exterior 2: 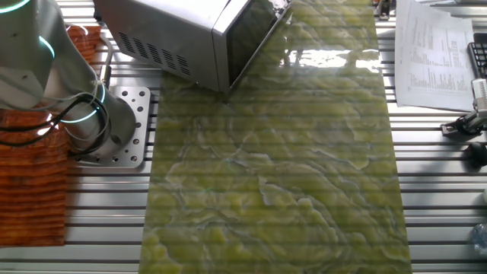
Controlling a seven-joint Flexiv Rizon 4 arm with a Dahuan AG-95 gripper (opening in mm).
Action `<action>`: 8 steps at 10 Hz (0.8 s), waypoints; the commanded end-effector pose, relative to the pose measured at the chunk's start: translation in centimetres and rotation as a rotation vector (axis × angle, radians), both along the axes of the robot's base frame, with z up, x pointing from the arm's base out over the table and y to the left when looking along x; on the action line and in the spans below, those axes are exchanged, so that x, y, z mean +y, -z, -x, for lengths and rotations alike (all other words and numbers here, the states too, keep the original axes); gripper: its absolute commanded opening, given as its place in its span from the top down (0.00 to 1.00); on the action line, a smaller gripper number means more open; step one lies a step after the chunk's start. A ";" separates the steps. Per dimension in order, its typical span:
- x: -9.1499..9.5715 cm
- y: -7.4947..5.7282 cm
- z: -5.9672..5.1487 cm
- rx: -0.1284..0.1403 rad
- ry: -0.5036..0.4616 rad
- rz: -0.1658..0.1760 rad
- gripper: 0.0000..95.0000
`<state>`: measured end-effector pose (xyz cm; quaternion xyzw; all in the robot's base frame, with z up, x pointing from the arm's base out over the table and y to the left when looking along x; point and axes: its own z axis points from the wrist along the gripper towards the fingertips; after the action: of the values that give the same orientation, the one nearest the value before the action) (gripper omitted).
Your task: Close the microwave door
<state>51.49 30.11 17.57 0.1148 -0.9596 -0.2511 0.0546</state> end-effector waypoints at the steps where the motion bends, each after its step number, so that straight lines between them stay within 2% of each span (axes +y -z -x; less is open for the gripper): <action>1: -0.1 0.2 -0.7 0.037 0.019 0.002 1.00; 2: 0.3 -0.1 -0.2 0.056 0.034 0.002 1.00; 4: 0.8 -0.3 0.5 0.069 0.048 0.008 1.00; 7: 0.8 -0.3 0.5 0.029 0.072 0.023 1.00; 8: 0.8 -0.3 0.5 0.012 0.081 0.060 1.00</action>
<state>51.20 31.01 17.83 0.0742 -0.9671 -0.2362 0.0581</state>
